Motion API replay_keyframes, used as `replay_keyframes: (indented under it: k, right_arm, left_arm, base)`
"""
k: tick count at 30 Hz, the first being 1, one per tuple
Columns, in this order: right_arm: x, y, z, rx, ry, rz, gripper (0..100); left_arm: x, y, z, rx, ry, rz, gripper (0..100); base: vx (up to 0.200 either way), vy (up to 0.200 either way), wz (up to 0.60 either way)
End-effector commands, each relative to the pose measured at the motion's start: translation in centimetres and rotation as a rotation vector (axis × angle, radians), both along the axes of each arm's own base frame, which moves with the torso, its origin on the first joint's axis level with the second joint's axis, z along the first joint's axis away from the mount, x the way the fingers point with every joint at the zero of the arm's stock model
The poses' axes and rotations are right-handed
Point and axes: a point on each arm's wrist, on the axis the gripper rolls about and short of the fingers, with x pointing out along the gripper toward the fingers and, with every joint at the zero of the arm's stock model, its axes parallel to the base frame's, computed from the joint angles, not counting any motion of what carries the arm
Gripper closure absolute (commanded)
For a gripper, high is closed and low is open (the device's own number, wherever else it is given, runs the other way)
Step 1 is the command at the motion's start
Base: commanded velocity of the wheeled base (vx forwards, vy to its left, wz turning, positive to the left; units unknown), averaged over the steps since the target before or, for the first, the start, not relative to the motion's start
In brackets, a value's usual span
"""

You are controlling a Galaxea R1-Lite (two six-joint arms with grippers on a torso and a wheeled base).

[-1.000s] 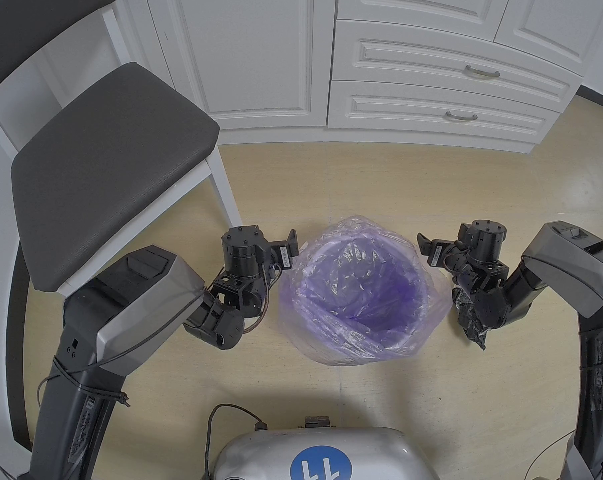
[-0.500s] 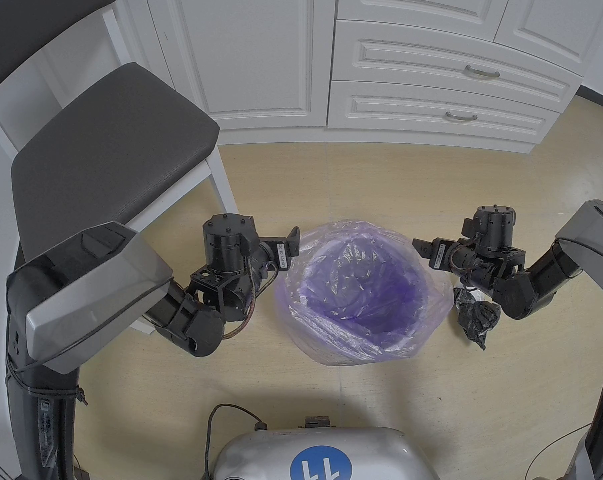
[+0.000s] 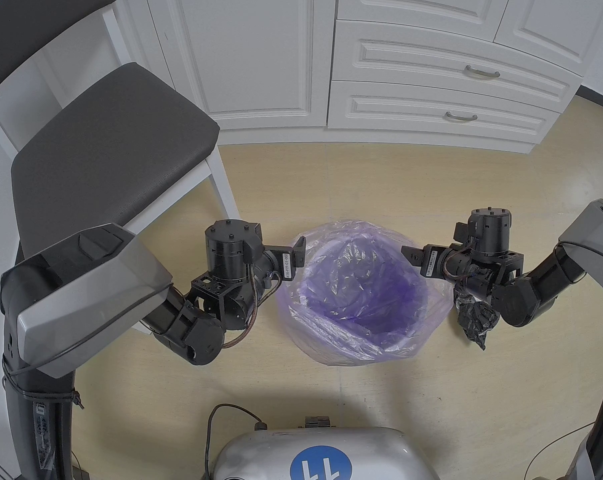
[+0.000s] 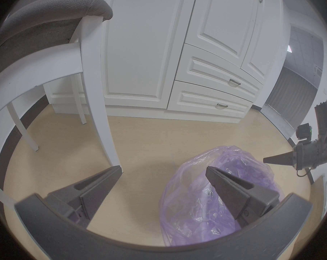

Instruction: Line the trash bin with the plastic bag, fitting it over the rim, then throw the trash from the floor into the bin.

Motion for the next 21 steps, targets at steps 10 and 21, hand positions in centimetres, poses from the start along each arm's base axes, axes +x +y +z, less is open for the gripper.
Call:
replay_keyframes:
  k: [10, 21]
  right_arm:
    - [1.9, -1.4, -0.7, 0.003, 0.006, -0.047, 0]
    - [3.0, -2.4, -2.0, -0.004, 0.025, -0.075, 0]
  left_arm:
    - [0.1, -0.2, -0.9, 0.01, 0.014, 0.001, 0]
    - [-0.2, -0.8, -1.4, 0.021, 0.022, -0.013, 0]
  base:
    - [0.0, 0.0, 0.0]
    - [0.0, 0.0, 0.0]
